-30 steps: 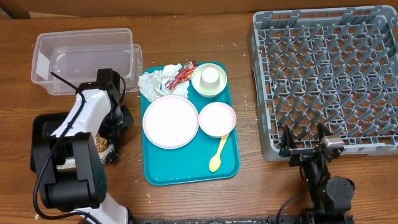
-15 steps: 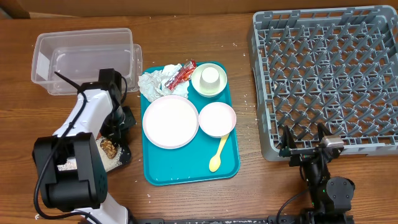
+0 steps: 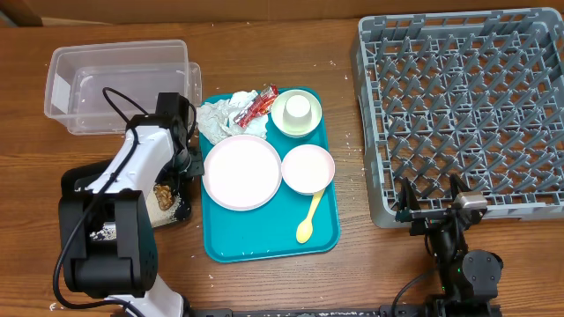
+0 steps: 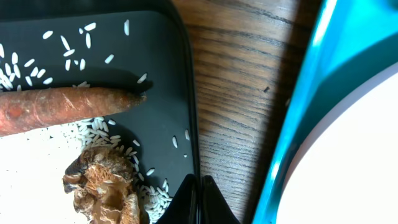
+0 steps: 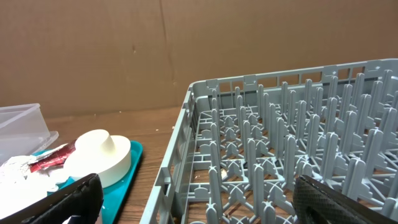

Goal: Sort waste into correct bins and load items into the dishwasher
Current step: 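Lift the left gripper and move it over the red wrapper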

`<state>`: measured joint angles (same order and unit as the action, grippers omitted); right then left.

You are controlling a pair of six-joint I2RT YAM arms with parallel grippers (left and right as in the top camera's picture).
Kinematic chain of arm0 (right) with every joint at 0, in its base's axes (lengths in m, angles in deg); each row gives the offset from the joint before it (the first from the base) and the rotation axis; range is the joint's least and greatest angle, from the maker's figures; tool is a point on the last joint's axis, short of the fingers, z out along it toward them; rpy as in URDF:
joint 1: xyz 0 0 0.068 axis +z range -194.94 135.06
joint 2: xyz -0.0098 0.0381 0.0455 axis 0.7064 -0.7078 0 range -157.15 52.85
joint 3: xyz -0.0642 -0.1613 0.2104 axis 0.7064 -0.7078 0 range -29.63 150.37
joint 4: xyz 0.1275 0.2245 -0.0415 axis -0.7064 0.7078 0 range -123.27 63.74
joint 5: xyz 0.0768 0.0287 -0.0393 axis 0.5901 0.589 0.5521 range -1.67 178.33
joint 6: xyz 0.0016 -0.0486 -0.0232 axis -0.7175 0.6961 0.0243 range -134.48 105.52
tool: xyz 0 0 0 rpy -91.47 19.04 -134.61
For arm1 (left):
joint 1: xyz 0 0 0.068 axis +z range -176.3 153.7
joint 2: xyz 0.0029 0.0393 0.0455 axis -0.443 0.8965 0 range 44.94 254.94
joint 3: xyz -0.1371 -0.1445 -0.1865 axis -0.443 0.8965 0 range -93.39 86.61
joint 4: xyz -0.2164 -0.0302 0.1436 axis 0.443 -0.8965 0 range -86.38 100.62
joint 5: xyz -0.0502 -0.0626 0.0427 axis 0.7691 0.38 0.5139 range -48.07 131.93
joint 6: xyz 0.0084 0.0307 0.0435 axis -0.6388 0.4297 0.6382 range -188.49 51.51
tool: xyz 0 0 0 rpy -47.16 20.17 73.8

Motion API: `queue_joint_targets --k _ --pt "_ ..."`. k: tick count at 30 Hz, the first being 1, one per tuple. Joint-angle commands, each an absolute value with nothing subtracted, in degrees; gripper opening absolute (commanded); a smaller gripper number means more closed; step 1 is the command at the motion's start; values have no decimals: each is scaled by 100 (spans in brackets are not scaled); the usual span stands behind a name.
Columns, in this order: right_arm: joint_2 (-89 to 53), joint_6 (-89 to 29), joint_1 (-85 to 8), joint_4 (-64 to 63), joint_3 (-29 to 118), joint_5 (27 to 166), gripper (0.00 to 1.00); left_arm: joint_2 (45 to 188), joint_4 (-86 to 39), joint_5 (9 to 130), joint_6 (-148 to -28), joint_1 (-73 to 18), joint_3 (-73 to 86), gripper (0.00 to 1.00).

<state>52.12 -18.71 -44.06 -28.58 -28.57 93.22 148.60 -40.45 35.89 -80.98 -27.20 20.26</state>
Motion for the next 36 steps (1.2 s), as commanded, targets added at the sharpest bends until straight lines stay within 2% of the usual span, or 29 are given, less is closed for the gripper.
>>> queue_joint_targets --k 1,6,11,30,32,34,36 --pt "5255 -1853 -4384 -2884 -2916 9267 100 14790 -4058 4026 -7494 -2762 2085 4" --pt "5255 -1853 -4384 -2884 -2916 9267 100 14790 -4160 4653 -6736 -2762 2085 4" --pt "5255 -1853 -4384 -2884 -2916 9265 100 14790 -4257 4596 -6697 -2762 2085 4" --pt "5255 -1853 -4384 -2884 -2916 9265 100 14790 -4510 4303 -7608 -2762 1967 5" --pt "5255 -1853 -4384 -2884 -2916 9267 100 14787 -4560 4303 -7711 -2762 1819 7" --pt "5255 -1853 -4384 -2884 -2916 9265 100 14787 -4646 4303 -7757 -2760 1637 15" --pt "5255 -1853 -4384 -2884 -2916 9265 100 14787 -4805 4301 -7755 -2760 1412 34"
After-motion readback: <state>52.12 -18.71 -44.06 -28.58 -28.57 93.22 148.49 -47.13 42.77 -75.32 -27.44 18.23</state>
